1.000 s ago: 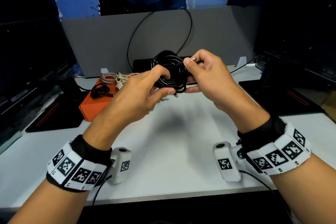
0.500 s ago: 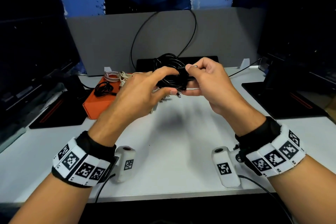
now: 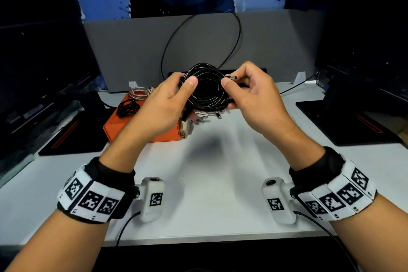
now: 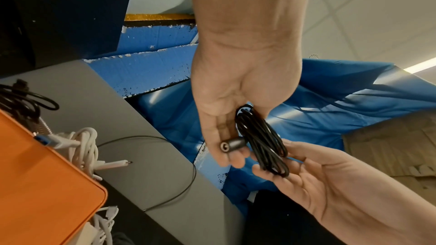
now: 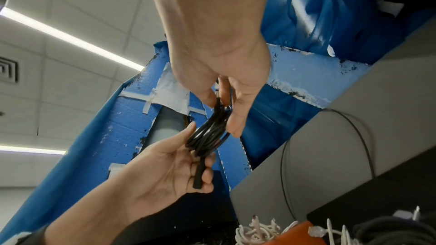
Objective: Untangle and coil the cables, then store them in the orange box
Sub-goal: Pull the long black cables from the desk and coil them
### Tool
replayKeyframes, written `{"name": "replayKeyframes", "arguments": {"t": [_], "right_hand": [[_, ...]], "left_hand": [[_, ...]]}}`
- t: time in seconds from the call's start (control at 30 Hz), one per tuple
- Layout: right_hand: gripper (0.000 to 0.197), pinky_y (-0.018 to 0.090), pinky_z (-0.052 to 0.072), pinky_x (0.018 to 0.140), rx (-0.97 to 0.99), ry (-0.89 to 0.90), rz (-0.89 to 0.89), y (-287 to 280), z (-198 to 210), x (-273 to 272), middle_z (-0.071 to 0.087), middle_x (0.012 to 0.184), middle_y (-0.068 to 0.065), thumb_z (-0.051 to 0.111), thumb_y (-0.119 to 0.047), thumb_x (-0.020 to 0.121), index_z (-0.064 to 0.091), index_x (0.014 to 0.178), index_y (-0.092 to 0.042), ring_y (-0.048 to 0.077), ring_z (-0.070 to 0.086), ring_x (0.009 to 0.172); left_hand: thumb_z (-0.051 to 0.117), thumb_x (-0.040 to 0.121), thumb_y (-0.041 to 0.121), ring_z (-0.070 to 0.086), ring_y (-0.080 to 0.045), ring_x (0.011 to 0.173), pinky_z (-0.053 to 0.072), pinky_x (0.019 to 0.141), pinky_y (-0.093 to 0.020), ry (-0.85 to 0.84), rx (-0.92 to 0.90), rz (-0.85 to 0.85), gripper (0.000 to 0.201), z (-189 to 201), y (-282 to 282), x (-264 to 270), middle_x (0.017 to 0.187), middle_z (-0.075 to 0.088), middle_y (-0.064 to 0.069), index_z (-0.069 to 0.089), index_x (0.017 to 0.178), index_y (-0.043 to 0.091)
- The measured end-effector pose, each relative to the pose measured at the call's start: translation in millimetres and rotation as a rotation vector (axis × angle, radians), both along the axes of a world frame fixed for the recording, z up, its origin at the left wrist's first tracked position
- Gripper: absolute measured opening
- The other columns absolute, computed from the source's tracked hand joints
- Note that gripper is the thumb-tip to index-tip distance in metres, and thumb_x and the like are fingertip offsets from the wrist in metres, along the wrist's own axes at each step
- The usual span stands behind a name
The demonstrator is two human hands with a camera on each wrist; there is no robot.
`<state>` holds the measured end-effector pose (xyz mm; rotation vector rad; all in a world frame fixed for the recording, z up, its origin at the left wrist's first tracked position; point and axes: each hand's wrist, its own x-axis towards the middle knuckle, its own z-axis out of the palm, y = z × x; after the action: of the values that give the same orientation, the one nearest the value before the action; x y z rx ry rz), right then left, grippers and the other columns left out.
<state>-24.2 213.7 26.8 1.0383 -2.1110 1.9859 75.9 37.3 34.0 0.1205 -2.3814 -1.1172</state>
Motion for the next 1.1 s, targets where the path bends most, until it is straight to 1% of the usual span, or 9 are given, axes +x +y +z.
{"name": "replayKeyframes", "arguments": {"t": [0.17, 0.27, 0.43, 0.57, 0.7, 0.83, 0.93, 1.03, 1.1], "right_hand": [[0.017, 0.027, 0.058, 0.066, -0.113, -0.156, 0.071, 0.8, 4.1, 3.3, 0.074, 0.100, 0.015, 0.067, -0.019, 0.100, 0.055, 0.088, -0.015, 0.027, 0.075, 0.088], [0.009, 0.028, 0.060, 0.069, -0.115, -0.258, 0.146, 2.5, 5.9, 3.1, 0.076, 0.092, 0.003, 0.064, -0.018, 0.101, 0.056, 0.099, -0.015, 0.014, 0.075, 0.080], [0.028, 0.035, 0.063, 0.073, -0.030, -0.339, 0.214, -0.3, 0.8, 1.3, 0.078, 0.104, 0.007, 0.068, -0.025, 0.100, 0.055, 0.122, -0.014, 0.019, 0.076, 0.081], [0.020, 0.034, 0.062, 0.070, -0.057, -0.351, 0.202, 1.1, 0.2, -2.8, 0.078, 0.100, 0.010, 0.064, -0.018, 0.102, 0.058, 0.119, -0.009, 0.017, 0.073, 0.070], [0.011, 0.040, 0.065, 0.074, -0.015, -0.277, 0.183, 2.5, 0.3, -7.6, 0.077, 0.100, 0.017, 0.064, -0.017, 0.102, 0.061, 0.111, -0.011, 0.022, 0.068, 0.071], [0.007, 0.031, 0.061, 0.066, 0.066, -0.206, 0.122, 11.9, -0.3, -24.5, 0.077, 0.096, 0.015, 0.067, -0.016, 0.100, 0.063, 0.106, -0.016, 0.016, 0.072, 0.074], [0.005, 0.034, 0.063, 0.066, 0.202, -0.182, 0.059, 22.9, -5.2, -55.0, 0.071, 0.088, 0.009, 0.070, -0.014, 0.098, 0.066, 0.099, -0.017, 0.012, 0.070, 0.069], [0.003, 0.031, 0.063, 0.060, 0.391, -0.215, 0.003, 25.2, -13.7, -93.4, 0.064, 0.091, 0.012, 0.069, -0.011, 0.098, 0.066, 0.099, -0.012, 0.011, 0.068, 0.059], [0.005, 0.030, 0.063, 0.056, 0.525, -0.261, -0.042, 21.6, -21.8, -119.6, 0.064, 0.095, 0.014, 0.067, -0.010, 0.099, 0.063, 0.096, -0.012, 0.017, 0.069, 0.055]], "left_hand": [[0.044, 0.106, 0.049, 0.076, -0.023, 0.068, 0.062, 0.072, -0.054, 0.015, 0.047, -0.001, 0.032, 2.7, 4.6, 3.6, 0.092, 0.075, -0.007, 0.054, 0.118, 0.020], [0.048, 0.105, 0.046, 0.076, -0.022, 0.065, 0.063, 0.066, -0.050, 0.048, 0.080, 0.038, 0.032, -0.1, 8.9, 2.1, 0.094, 0.075, -0.007, 0.055, 0.119, 0.018], [0.055, 0.103, 0.042, 0.074, -0.018, 0.063, 0.056, 0.053, -0.025, 0.091, 0.142, 0.051, 0.029, -0.8, 16.1, 0.2, 0.085, 0.073, -0.002, 0.057, 0.115, 0.016], [0.055, 0.102, 0.041, 0.075, -0.029, 0.067, 0.062, 0.061, -0.036, -0.016, 0.322, -0.066, 0.026, 5.2, 9.5, 0.3, 0.091, 0.076, -0.002, 0.059, 0.109, 0.016], [0.054, 0.097, 0.050, 0.076, -0.032, 0.075, 0.063, 0.074, -0.043, -0.073, 0.288, -0.120, 0.033, 6.8, 1.2, 1.7, 0.086, 0.076, 0.004, 0.060, 0.108, 0.019], [0.047, 0.087, 0.072, 0.075, -0.019, 0.092, 0.057, 0.096, -0.048, -0.207, 0.076, -0.079, 0.057, 4.3, -19.5, 5.0, 0.096, 0.076, 0.004, 0.065, 0.111, 0.023], [0.044, 0.084, 0.080, 0.068, -0.015, 0.101, 0.054, 0.097, -0.044, -0.316, -0.252, 0.030, 0.059, 2.6, -45.4, 5.6, 0.107, 0.072, 0.010, 0.068, 0.112, 0.034], [0.047, 0.093, 0.069, 0.064, -0.017, 0.105, 0.050, 0.099, -0.041, -0.518, -0.474, 0.039, 0.047, -2.0, -69.8, 0.7, 0.110, 0.069, 0.009, 0.070, 0.111, 0.032], [0.045, 0.090, 0.076, 0.065, -0.019, 0.101, 0.051, 0.096, -0.043, -0.670, -0.599, 0.002, 0.055, -6.9, -81.7, -1.6, 0.107, 0.071, 0.005, 0.070, 0.108, 0.030]]}}
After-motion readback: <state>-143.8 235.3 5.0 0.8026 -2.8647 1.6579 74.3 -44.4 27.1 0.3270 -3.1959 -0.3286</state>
